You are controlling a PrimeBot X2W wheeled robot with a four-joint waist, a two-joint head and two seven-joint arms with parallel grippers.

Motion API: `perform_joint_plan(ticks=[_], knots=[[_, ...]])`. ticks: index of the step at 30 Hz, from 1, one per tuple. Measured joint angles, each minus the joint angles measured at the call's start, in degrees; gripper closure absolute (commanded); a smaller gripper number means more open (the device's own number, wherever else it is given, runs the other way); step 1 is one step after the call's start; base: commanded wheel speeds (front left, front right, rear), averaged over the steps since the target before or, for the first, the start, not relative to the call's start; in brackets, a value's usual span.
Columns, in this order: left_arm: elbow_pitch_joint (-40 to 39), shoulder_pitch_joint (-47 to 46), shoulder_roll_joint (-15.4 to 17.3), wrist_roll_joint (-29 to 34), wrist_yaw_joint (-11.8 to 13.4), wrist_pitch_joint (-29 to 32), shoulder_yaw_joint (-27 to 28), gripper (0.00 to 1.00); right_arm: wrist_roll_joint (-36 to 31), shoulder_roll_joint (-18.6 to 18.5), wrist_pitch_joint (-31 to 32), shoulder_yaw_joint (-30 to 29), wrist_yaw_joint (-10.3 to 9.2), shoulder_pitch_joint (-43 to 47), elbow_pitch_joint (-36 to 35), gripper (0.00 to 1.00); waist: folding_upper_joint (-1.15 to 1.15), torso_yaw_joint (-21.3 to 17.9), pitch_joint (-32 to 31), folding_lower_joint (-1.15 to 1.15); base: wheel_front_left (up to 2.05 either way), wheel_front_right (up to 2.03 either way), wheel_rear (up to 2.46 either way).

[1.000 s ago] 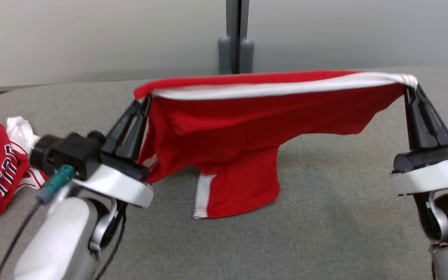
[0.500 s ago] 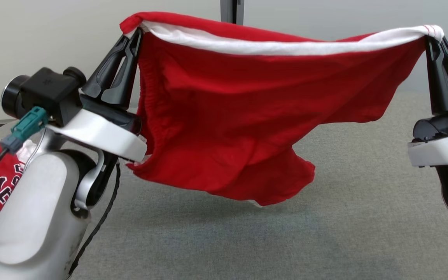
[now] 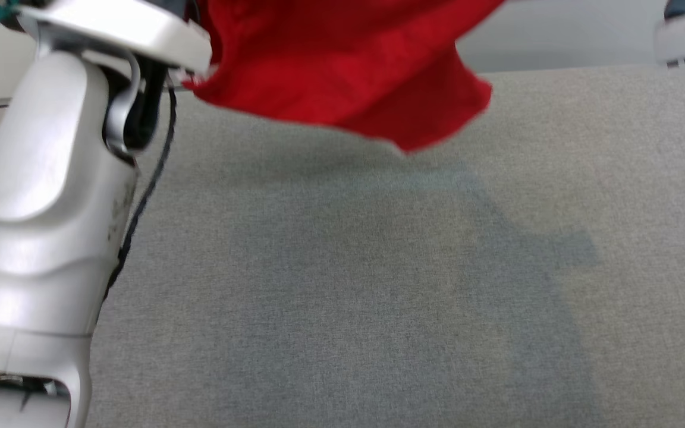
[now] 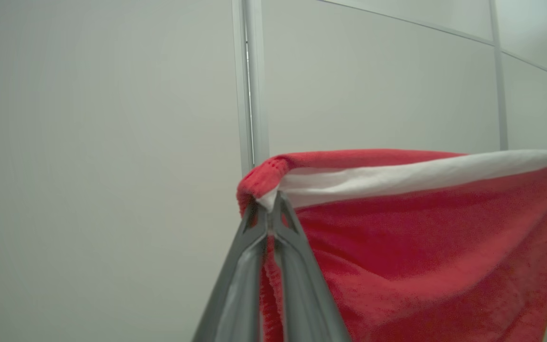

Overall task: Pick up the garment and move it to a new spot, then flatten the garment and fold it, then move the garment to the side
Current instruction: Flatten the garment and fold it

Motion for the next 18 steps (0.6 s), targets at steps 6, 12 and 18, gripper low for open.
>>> perform_joint_plan(ticks=[6, 12, 18], knots=[[16.3, -7.4, -3.9, 0.1, -1.6, -3.3, 2.4, 1.0, 0.1, 5.0, -5.6, 4.4, 0.0, -11.8, 17.3, 1.0, 0.0, -1.1, 3.2, 0.0, 0.0, 0.0, 0.0], [23.6, -1.8, -6.5, -0.4, -3.3, -3.4, 4.5, 1.0, 2.4, 9.5, -10.6, 9.2, 0.0, -11.2, 30.7, 1.0, 0.0, -2.0, 5.7, 0.0, 0.0, 0.0, 0.0], [29.9, 6.6, -7.8, -3.0, -3.7, -3.4, 3.7, 1.0, 6.1, 11.6, -13.4, 15.6, 0.0, -2.6, 39.2, 1.0, 0.0, -2.2, 8.0, 0.0, 0.0, 0.0, 0.0]])
